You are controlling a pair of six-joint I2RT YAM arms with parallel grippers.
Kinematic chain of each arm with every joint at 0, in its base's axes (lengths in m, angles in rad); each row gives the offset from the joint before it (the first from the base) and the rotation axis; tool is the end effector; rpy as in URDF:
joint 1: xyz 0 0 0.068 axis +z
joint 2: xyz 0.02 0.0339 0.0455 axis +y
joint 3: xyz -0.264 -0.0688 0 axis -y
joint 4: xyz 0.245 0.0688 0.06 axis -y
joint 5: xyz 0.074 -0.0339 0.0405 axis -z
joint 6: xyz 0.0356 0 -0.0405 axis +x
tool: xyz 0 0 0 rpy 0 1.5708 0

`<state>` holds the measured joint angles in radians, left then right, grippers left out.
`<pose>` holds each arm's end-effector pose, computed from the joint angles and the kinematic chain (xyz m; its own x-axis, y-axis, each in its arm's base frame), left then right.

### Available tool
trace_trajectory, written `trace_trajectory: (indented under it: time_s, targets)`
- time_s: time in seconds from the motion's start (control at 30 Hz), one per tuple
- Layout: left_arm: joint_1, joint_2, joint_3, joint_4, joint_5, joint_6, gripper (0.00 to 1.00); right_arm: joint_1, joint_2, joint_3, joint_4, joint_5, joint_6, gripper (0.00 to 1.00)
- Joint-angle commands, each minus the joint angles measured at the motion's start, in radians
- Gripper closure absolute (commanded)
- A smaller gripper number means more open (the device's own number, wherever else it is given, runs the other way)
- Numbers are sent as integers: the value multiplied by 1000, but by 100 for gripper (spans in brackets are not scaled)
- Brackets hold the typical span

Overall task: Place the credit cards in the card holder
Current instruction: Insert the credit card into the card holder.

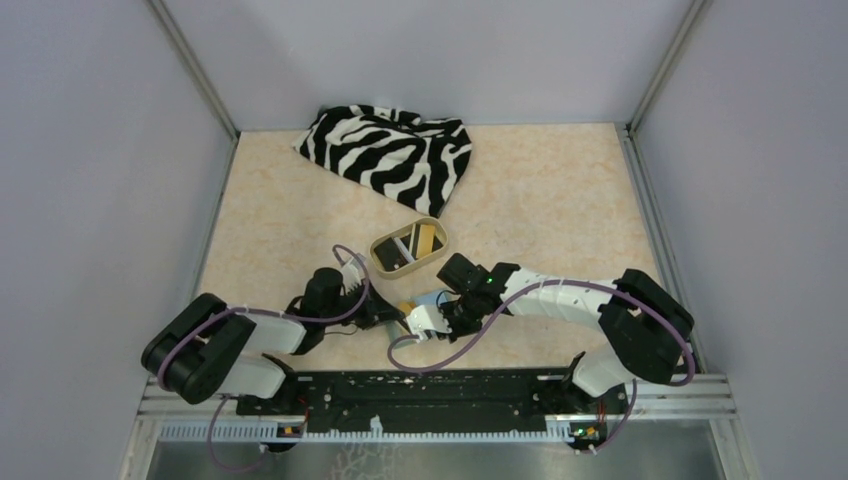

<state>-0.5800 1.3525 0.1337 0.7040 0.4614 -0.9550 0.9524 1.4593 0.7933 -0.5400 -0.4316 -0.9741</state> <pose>0.1551 -0.1205 0.1098 -0.9031 -0.2822 -0.3238 0.1345 0.5302 -0.8371 0.1376 0.2191 0.1723 0.3794 -0.7627 -0.5237 -0.9125 -0.4021 -0.0755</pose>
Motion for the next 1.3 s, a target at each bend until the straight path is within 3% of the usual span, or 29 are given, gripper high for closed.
trace_trajectory:
  time_s: [0.0, 0.47, 0.7, 0.87, 1.1, 1.27]
  targets:
    - [1, 54, 37, 22, 40, 12, 100, -12, -35, 37, 12, -11, 9, 97]
    - [1, 148, 140, -155, 56, 46, 100, -30, -46, 28, 53, 26, 43, 97]
    - [0, 206, 170, -182, 86, 61, 100, -59, -40, 2, 195, 187, 139, 95]
    - [-6, 235, 176, -183, 99, 69, 100, -105, -50, -19, 269, 255, 187, 87]
    - [-11, 259, 188, -195, 111, 73, 99, -112, 3, -63, 430, 362, 263, 87]
    - [-12, 245, 173, -192, 106, 62, 97, -105, 83, -39, 441, 403, 309, 89]
